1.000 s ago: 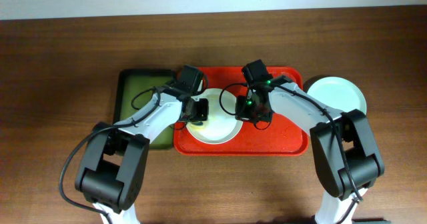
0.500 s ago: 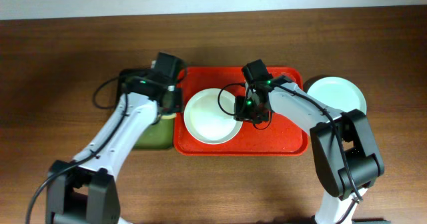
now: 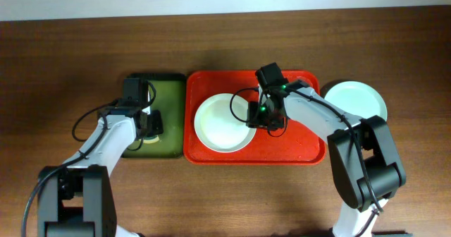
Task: Clean dirty plates on tray and stack at the side
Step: 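Return the sponge to the water tray and retract the left arm, then lift the white plate with the right gripper off the red tray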
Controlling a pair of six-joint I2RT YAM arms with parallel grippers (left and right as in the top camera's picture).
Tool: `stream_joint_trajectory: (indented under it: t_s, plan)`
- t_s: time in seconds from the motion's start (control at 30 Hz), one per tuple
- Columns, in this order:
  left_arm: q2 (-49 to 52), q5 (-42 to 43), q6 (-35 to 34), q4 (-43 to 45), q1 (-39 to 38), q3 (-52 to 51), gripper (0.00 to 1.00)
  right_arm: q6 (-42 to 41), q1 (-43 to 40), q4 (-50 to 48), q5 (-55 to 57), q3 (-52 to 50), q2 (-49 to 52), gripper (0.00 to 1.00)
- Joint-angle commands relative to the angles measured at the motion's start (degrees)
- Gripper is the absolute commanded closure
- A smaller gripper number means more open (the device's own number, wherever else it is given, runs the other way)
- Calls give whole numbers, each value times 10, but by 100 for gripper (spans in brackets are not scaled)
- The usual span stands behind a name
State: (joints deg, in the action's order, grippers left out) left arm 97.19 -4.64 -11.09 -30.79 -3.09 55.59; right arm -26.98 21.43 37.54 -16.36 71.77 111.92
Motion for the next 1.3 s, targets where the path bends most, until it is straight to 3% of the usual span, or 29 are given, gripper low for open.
stream_joint_trajectory:
  t_s: [0.0,0.07,0.1,0.13,0.23,0.33,0.37,0.47,0.57,0.77,0.93,1.07,1.27]
  plan:
    - [-5,8,5,2,2,-1,42,2,2,-1,5,-3,0,61]
    - [-20,8,4,-30,2,50,36,2,2,-1,5,-3,0,60]
    - [-39,8,2,-58,3,98,33,2,2,-1,5,-3,0,51]
    - [-56,8,-3,-85,11,151,22,2,2,-1,5,-3,0,50]
    - [-73,8,-34,-151,80,283,1,2,3,4,5,-3,0,49]
    - [-73,8,-34,-156,158,299,1,2,4,3,37,-3,0,51]
    - [-73,8,-34,-156,166,299,1,1,4,3,50,-3,0,59]
    - [-73,8,-34,-156,172,299,1,2,4,-1,65,-4,0,96]
    - [-73,8,-34,-156,172,299,1,15,-6,2,80,0,-5,96]
    - [-73,8,-34,-156,172,299,1,17,-53,152,31,103,-23,96]
    - [-73,8,-34,-156,172,299,1,20,-38,255,17,290,-23,96]
    - [-73,8,-34,-156,172,299,1,-54,51,163,134,326,-20,96]
    - [-73,8,-34,-156,172,299,1,-55,204,38,378,325,49,96]
